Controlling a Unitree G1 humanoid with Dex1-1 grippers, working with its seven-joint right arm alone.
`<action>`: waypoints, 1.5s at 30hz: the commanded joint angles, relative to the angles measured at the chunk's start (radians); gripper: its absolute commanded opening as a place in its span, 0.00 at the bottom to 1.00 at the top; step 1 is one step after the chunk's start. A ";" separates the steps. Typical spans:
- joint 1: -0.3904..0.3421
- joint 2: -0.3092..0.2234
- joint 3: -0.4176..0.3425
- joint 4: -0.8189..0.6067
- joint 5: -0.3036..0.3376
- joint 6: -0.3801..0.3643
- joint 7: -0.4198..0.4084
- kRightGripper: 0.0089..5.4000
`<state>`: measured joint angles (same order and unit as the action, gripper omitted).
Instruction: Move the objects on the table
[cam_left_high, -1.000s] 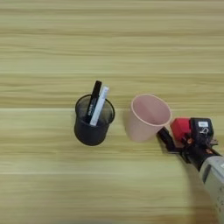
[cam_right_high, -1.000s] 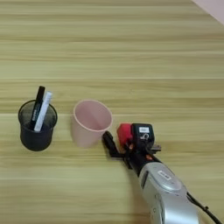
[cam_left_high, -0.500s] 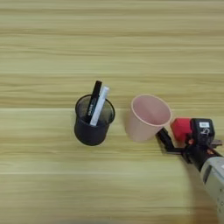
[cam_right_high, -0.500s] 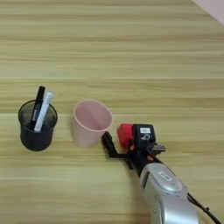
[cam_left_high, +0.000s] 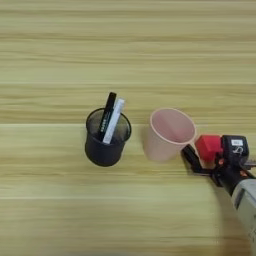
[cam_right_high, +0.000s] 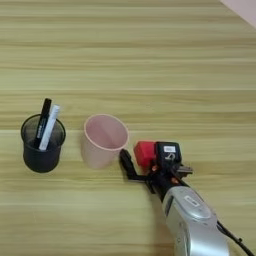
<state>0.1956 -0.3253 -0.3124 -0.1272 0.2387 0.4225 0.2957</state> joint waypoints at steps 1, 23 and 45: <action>-0.049 -0.037 -0.025 -0.042 0.003 -0.027 -0.002 0.99; -0.129 -0.071 -0.085 -0.074 0.023 -0.033 0.000 0.99; -0.233 -0.140 -0.171 -0.187 0.066 -0.008 0.015 0.99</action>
<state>0.0185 -0.4167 -0.4677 -0.2354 0.2828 0.4279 0.3134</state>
